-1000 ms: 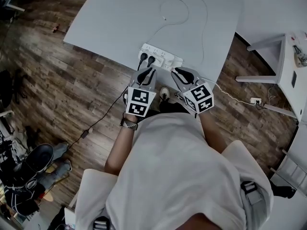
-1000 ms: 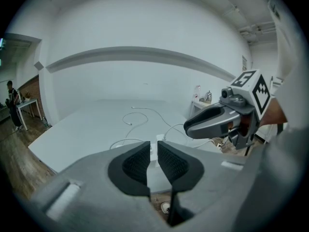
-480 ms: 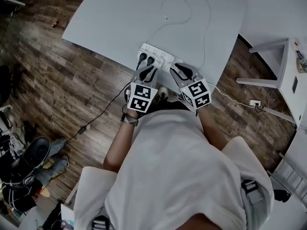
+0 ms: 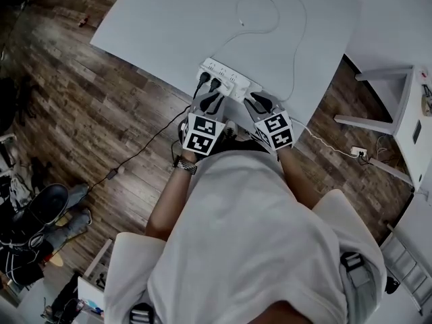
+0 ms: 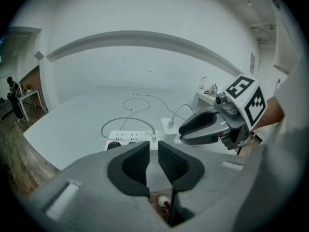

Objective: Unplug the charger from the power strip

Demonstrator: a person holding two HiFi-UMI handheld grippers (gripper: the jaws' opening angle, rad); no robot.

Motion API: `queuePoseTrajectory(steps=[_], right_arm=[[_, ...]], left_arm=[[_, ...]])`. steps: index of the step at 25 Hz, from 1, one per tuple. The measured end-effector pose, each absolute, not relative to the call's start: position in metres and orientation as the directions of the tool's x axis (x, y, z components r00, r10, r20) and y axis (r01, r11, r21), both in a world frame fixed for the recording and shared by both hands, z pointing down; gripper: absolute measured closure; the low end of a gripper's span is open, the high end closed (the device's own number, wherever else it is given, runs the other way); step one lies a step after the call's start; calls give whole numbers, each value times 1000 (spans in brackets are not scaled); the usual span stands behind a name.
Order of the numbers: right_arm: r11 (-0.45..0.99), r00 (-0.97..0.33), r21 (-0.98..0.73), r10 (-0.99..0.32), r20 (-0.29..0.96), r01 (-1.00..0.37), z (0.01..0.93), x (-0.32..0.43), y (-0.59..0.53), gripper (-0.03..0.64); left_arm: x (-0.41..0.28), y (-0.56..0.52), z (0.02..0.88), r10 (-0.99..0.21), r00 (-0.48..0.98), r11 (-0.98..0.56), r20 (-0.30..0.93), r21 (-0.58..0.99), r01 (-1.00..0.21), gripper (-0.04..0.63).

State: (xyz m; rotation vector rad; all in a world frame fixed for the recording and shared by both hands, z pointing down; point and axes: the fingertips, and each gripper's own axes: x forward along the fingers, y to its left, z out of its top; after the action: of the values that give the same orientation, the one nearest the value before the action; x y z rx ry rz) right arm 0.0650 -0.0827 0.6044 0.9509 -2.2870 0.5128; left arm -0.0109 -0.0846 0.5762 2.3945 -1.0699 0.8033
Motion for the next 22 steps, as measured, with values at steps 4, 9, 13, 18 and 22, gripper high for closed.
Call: queuePoseTrajectory(steps=[4, 9, 13, 18, 22], right_arm=[[677, -557, -125, -471, 684, -726, 620, 70, -83, 520], [679, -542, -127, -444, 714, -723, 636, 76, -85, 517], [671, -540, -140, -435, 720, -728, 639, 77, -87, 517], [658, -546, -167, -426, 721, -734, 641, 78, -89, 535], [661, -555, -176, -421, 718, -729, 641, 76, -90, 535]], left_arm=[[-5, -87, 581, -534, 540, -626, 650, 125, -770, 538], [-3, -91, 583, -547, 534, -614, 645, 124, -779, 538], [-3, -92, 585, -541, 532, -613, 651, 128, -779, 538], [0, -99, 587, -543, 528, -613, 653, 122, -781, 514], [2, -104, 588, -537, 525, -619, 660, 116, -777, 509]])
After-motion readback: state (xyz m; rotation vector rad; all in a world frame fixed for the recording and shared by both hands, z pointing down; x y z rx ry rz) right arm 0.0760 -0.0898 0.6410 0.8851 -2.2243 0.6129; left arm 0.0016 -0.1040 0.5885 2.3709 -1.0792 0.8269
